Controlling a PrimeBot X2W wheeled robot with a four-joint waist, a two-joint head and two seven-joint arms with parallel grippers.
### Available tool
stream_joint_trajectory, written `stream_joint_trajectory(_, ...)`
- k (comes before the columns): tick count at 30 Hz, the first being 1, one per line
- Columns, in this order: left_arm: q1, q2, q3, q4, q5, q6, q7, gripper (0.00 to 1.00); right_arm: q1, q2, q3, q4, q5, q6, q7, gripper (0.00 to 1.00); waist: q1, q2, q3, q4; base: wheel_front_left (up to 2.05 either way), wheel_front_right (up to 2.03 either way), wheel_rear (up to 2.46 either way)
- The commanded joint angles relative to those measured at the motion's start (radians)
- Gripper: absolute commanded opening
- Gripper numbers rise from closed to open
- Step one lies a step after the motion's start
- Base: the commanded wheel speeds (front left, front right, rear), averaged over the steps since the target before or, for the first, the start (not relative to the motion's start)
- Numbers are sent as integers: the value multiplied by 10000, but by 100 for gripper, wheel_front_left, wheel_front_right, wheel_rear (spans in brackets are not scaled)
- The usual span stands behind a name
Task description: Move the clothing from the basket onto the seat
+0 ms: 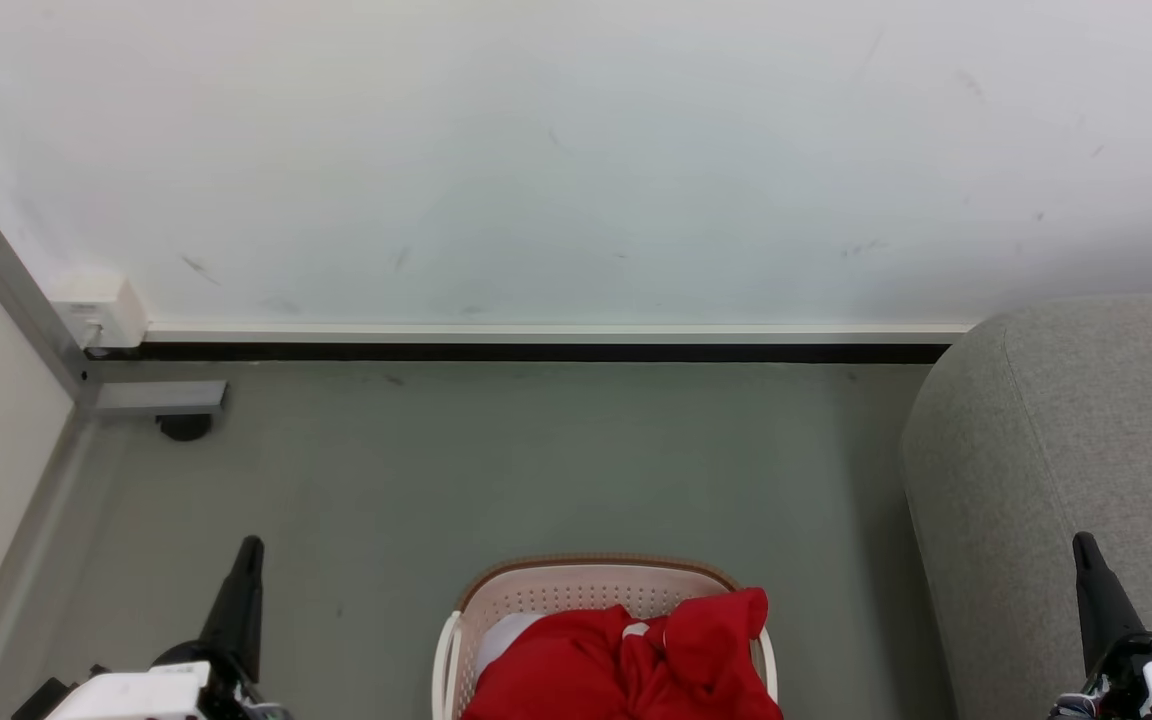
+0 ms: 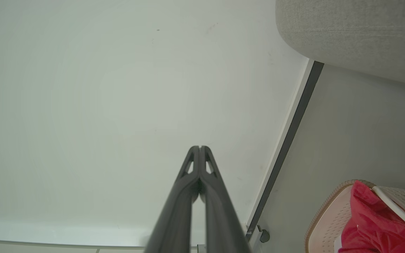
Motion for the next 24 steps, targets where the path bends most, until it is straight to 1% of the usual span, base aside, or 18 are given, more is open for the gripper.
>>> stream_joint_trajectory(1,-82,80,19,-31,-116,-39,31,0,-119,-9,-23,-39,-34,-23,19,0,0,0,0,0,0,0,0)
stream_joint_trajectory(12,-82,80,19,-31,-116,-39,31,0,-119,-9,-23,-39,-34,-23,19,0,0,0,0,0,0,0,0)
stream_joint_trajectory(13,10,-8,-2,28,4,2,-7,100,11,0,5,28,0,0,-2,100,0,0,0,0,0,0,0)
stream_joint_trajectory(16,223,-82,-29,260,4,21,-14,100,211,71,38,255,0,0,-15,100,0,0,1,0,0,0,0)
stream_joint_trajectory(24,161,-68,-160,42,105,16,-380,100,147,60,382,64,-116,-1,-369,100,0,0,14,-3,0,0,0)
